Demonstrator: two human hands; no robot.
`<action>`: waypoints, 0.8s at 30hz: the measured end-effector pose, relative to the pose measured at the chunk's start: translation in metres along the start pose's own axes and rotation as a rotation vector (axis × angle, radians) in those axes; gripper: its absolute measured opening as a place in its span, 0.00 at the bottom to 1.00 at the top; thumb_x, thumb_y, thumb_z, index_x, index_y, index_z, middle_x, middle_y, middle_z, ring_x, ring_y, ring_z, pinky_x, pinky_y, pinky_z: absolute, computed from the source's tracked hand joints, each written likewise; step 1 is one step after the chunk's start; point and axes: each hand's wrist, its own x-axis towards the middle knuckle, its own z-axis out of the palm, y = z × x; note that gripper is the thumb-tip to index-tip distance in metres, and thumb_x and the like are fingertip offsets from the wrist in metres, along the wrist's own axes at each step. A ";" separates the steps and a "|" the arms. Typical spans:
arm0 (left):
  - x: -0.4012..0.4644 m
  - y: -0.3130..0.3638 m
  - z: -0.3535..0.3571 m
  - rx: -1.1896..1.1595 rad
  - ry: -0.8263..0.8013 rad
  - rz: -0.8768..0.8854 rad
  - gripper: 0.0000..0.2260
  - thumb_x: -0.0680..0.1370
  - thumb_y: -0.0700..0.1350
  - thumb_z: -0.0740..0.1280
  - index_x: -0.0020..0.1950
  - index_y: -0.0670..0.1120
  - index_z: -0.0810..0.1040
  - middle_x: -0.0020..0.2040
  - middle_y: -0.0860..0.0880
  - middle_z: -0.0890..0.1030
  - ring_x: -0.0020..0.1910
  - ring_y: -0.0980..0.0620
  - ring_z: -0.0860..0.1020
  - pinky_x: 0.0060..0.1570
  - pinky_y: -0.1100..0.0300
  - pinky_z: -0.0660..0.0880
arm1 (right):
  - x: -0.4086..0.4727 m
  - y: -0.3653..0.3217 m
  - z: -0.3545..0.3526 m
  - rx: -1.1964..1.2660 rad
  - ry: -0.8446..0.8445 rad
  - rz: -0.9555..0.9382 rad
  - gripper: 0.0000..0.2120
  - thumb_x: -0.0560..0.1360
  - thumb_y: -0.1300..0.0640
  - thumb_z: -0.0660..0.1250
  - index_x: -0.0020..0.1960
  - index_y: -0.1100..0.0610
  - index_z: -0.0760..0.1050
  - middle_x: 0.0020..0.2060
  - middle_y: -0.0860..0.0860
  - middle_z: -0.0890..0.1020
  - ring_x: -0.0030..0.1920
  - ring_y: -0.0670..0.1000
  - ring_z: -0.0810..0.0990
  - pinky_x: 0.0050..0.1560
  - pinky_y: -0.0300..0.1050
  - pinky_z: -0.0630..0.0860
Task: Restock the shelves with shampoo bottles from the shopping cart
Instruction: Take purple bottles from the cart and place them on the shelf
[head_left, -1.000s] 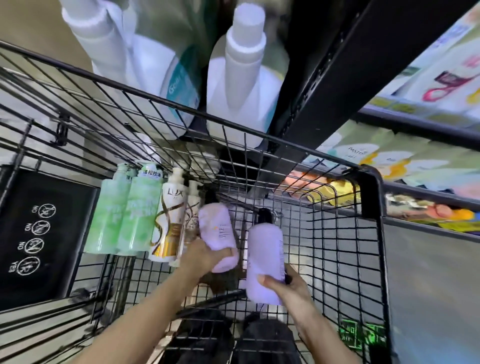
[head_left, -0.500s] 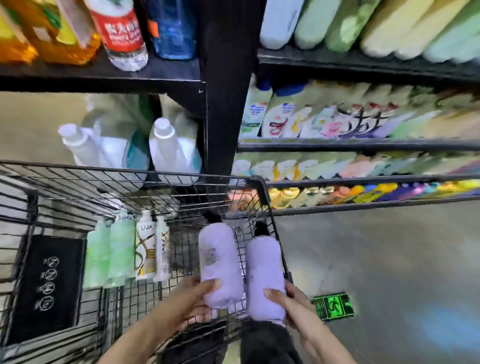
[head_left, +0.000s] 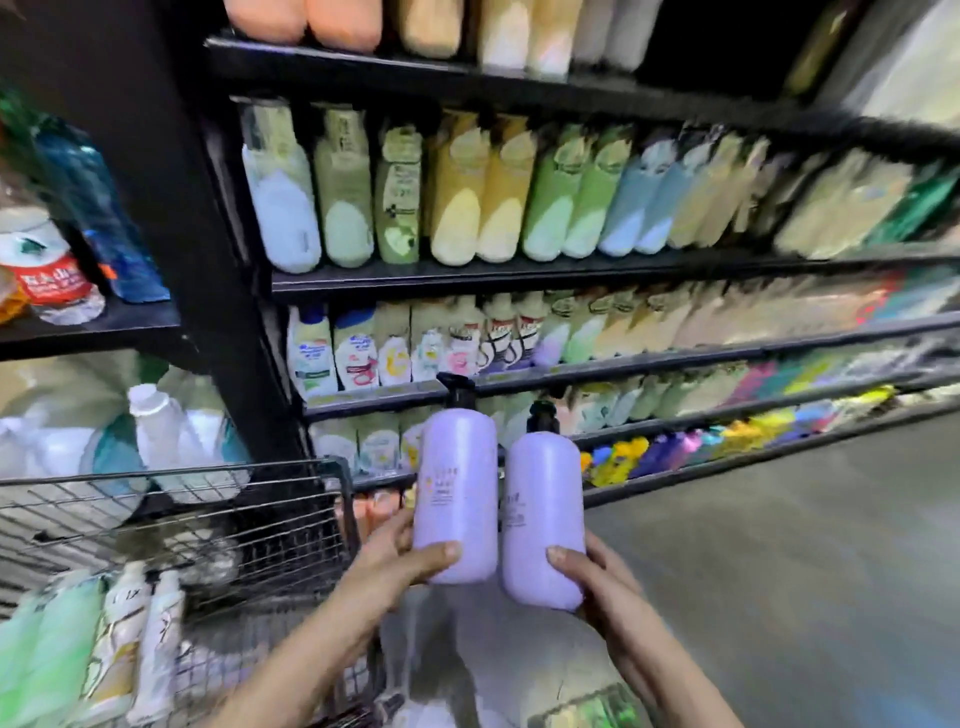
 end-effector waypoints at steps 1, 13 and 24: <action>0.006 0.006 0.019 0.005 -0.008 0.021 0.42 0.49 0.55 0.80 0.60 0.40 0.75 0.50 0.44 0.84 0.45 0.52 0.82 0.40 0.63 0.77 | -0.002 -0.009 -0.019 0.001 0.005 -0.038 0.34 0.55 0.48 0.75 0.60 0.57 0.77 0.52 0.54 0.85 0.51 0.51 0.84 0.44 0.42 0.80; 0.062 0.080 0.167 0.064 -0.103 0.264 0.35 0.52 0.50 0.75 0.57 0.43 0.74 0.52 0.47 0.83 0.46 0.58 0.82 0.40 0.66 0.77 | 0.002 -0.088 -0.153 0.040 0.102 -0.288 0.35 0.56 0.50 0.75 0.62 0.56 0.76 0.54 0.55 0.84 0.56 0.56 0.82 0.53 0.51 0.79; 0.191 0.157 0.241 0.074 -0.117 0.382 0.38 0.49 0.51 0.75 0.58 0.43 0.74 0.54 0.45 0.82 0.47 0.58 0.82 0.43 0.67 0.77 | 0.109 -0.191 -0.242 0.045 0.083 -0.420 0.35 0.53 0.50 0.76 0.59 0.57 0.77 0.51 0.54 0.85 0.51 0.53 0.84 0.42 0.41 0.79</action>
